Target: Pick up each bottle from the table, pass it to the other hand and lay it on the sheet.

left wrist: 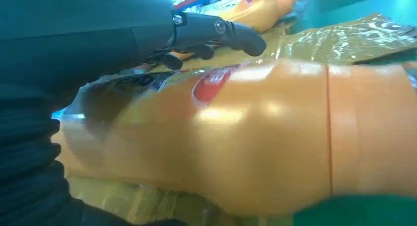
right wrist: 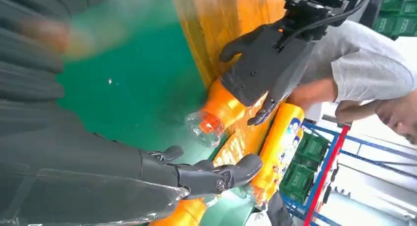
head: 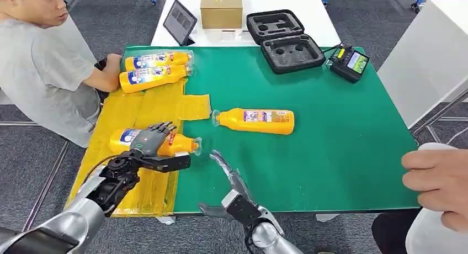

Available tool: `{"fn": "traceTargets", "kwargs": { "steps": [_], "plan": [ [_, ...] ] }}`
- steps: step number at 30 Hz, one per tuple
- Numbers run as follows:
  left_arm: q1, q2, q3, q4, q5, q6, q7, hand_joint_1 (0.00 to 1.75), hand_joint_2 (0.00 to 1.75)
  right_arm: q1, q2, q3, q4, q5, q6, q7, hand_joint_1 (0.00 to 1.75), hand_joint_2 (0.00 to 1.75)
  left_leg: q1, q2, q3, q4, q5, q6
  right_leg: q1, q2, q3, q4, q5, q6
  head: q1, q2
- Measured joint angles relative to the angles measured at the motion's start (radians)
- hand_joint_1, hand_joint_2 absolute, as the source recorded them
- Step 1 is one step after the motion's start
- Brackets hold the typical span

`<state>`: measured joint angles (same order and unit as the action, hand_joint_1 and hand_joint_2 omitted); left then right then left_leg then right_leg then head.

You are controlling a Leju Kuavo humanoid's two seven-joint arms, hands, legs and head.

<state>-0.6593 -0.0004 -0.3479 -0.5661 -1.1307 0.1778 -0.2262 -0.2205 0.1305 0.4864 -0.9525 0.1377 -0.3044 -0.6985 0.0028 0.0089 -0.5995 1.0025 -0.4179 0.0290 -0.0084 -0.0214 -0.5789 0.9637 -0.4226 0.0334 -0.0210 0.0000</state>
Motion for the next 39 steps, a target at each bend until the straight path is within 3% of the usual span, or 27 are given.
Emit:
{"fn": "traceTargets", "kwargs": {
  "steps": [26,27,34,39],
  "plan": [
    [-0.061,-0.024,-0.001,0.109,-0.002,0.014,0.043,0.0,1.75,0.01,-0.003,-0.03,-0.006,0.002,0.0,0.0,0.0,1.75,0.0,0.0,0.0,0.0,0.001,-0.001,0.0,0.0,0.0,0.0,0.001,0.0,0.0,0.0],
    [-0.059,-0.024,-0.001,0.11,0.001,0.03,0.041,0.0,0.0,0.01,-0.003,-0.031,-0.006,0.002,0.0,0.0,0.0,1.75,0.0,0.0,0.0,0.0,0.001,-0.001,0.0,0.0,0.0,0.0,0.001,0.0,0.0,0.0],
    [-0.007,-0.018,0.0,0.061,0.07,0.108,-0.079,0.0,0.0,0.011,-0.003,-0.041,-0.006,0.004,-0.003,0.0,0.0,1.75,0.0,0.0,-0.001,0.0,0.001,-0.001,0.0,0.0,0.0,0.0,0.0,0.0,0.0,0.0],
    [0.086,0.017,-0.002,-0.115,0.132,0.079,-0.115,0.0,0.0,0.011,-0.004,-0.044,-0.006,0.006,-0.003,0.0,0.0,1.75,0.0,0.001,-0.003,0.0,0.001,-0.001,0.0,0.002,-0.003,0.0,0.001,0.001,0.0,0.0]
  ]
}}
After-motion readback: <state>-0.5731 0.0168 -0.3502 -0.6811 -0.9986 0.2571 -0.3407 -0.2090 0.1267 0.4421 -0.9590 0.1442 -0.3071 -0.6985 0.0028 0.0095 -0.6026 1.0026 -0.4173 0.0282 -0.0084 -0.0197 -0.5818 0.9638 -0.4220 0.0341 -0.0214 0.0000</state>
